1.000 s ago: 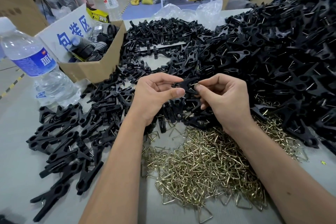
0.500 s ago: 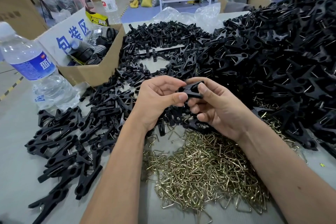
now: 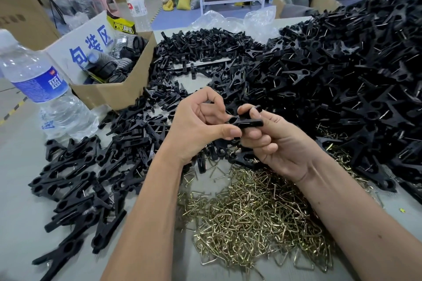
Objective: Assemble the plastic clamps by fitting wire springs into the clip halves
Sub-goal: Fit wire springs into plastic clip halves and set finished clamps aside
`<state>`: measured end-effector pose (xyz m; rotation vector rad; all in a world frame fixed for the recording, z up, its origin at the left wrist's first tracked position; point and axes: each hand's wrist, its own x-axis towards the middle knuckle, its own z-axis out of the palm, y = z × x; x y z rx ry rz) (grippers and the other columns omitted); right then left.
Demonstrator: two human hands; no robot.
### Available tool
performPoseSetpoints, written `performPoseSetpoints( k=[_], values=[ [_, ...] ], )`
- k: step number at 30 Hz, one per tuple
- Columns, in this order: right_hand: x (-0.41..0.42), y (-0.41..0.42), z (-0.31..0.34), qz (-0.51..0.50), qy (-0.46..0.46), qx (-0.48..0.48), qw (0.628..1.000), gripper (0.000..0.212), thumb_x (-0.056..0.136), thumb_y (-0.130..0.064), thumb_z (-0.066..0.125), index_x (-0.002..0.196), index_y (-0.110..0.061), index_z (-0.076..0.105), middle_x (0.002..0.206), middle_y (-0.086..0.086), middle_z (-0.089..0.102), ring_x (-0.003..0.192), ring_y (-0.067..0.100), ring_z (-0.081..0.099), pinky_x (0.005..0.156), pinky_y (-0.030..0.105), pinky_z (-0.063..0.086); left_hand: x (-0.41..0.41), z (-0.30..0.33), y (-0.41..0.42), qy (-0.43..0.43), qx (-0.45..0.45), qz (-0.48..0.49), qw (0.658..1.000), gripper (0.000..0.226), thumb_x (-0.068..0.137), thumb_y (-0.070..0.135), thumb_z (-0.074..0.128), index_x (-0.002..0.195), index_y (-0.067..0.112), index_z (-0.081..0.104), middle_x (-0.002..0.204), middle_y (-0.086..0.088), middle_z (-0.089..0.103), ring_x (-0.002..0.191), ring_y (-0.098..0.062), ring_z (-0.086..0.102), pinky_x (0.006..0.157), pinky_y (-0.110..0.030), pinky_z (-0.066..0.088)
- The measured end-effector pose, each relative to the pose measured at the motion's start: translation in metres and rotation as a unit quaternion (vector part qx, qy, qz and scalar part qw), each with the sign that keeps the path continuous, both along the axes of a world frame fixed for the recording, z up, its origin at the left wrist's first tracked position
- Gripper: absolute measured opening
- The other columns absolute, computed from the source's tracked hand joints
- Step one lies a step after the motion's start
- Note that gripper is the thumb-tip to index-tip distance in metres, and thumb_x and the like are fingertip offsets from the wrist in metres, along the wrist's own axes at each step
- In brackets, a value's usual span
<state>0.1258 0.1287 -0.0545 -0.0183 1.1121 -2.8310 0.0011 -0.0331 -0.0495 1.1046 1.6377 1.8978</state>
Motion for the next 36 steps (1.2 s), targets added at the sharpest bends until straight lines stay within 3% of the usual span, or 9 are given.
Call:
performPoseSetpoints(
  k=[4,8,11,13,15,20,26,30,36],
  values=[
    [-0.004,0.021,0.018,-0.128,0.03,0.175,0.976,0.024,0.089,-0.023,0.074,0.111,-0.016,0.079,0.07,0.0,0.06,0.058,0.006,0.052,0.046,0.013,0.045,0.003,0.003,0.005,-0.017,-0.008,0.061,0.998,0.038,0.074,0.013,0.09,0.098,0.008,0.061,0.081,-0.012,0.077,0.069,-0.023,0.074,0.064,-0.032,0.061],
    [-0.022,0.065,0.062,-0.318,0.023,0.36,0.877,0.016,0.093,-0.02,0.074,0.106,-0.014,0.081,0.067,0.001,0.068,0.057,0.01,0.057,0.046,0.018,0.045,-0.023,0.015,0.013,0.021,-0.074,0.169,0.983,0.023,0.086,0.021,0.085,0.088,0.01,0.065,0.077,-0.009,0.078,0.067,-0.023,0.074,0.058,-0.03,0.058],
    [-0.044,0.094,0.094,-0.413,-0.042,0.566,0.713,0.008,0.093,-0.022,0.076,0.096,-0.016,0.08,0.062,-0.003,0.07,0.052,0.009,0.06,0.05,0.023,0.05,-0.055,0.026,0.02,0.028,-0.144,0.236,0.961,0.019,0.088,0.019,0.083,0.084,0.013,0.066,0.076,-0.002,0.078,0.065,-0.015,0.073,0.059,-0.027,0.055],
    [-0.063,0.105,0.109,-0.419,-0.081,0.706,0.565,0.024,0.088,-0.034,0.08,0.103,-0.015,0.082,0.081,0.005,0.077,0.075,0.017,0.072,0.076,0.034,0.06,-0.079,0.028,0.026,0.036,-0.195,0.279,0.94,0.017,0.086,0.018,0.083,0.081,0.012,0.067,0.075,-0.001,0.078,0.068,-0.016,0.074,0.065,-0.035,0.059],
    [-0.084,0.1,0.121,-0.432,-0.077,0.76,0.48,0.031,0.087,-0.039,0.08,0.105,-0.015,0.082,0.102,0.011,0.078,0.096,0.025,0.072,0.094,0.033,0.055,-0.103,0.028,0.033,0.049,-0.245,0.321,0.914,0.017,0.085,0.019,0.083,0.078,0.014,0.068,0.079,-0.003,0.077,0.078,-0.022,0.076,0.077,-0.043,0.063],
    [-0.177,0.052,0.116,-0.248,-0.049,0.825,0.505,0.01,0.091,-0.024,0.077,0.094,-0.016,0.081,0.088,0.004,0.076,0.078,0.017,0.068,0.073,0.03,0.056,-0.156,0.028,0.06,0.121,-0.359,0.353,0.855,0.011,0.088,0.023,0.078,0.084,0.018,0.07,0.082,0.001,0.07,0.084,-0.02,0.069,0.064,-0.028,0.048],
    [-0.267,0.034,0.06,-0.1,-0.053,0.893,0.436,0.014,0.089,-0.008,0.07,0.102,-0.01,0.072,0.106,0.015,0.072,0.101,0.034,0.069,0.088,0.042,0.059,-0.198,0.015,0.095,0.204,-0.452,0.352,0.794,0.01,0.087,0.012,0.069,0.096,0.008,0.072,0.098,-0.014,0.071,0.093,-0.031,0.065,0.067,-0.035,0.042],
    [-0.29,0.039,0.034,-0.071,-0.063,0.911,0.4,0.029,0.09,-0.009,0.071,0.076,-0.012,0.046,0.086,0.012,0.055,0.099,0.039,0.067,0.072,0.038,0.046,-0.215,0.007,0.105,0.221,-0.466,0.34,0.786,0.014,0.092,0.012,0.07,0.105,0.008,0.069,0.107,-0.015,0.069,0.1,-0.034,0.066,0.079,-0.039,0.051],
    [-0.289,0.041,0.03,-0.099,-0.058,0.917,0.383,0.016,0.091,0.003,0.058,0.09,-0.012,0.051,0.116,0.021,0.066,0.105,0.04,0.064,0.075,0.039,0.045,-0.219,0.009,0.1,0.182,-0.459,0.346,0.798,0.019,0.085,0.011,0.068,0.104,0.01,0.071,0.1,-0.008,0.068,0.094,-0.027,0.065,0.067,-0.032,0.044]
  ],
)
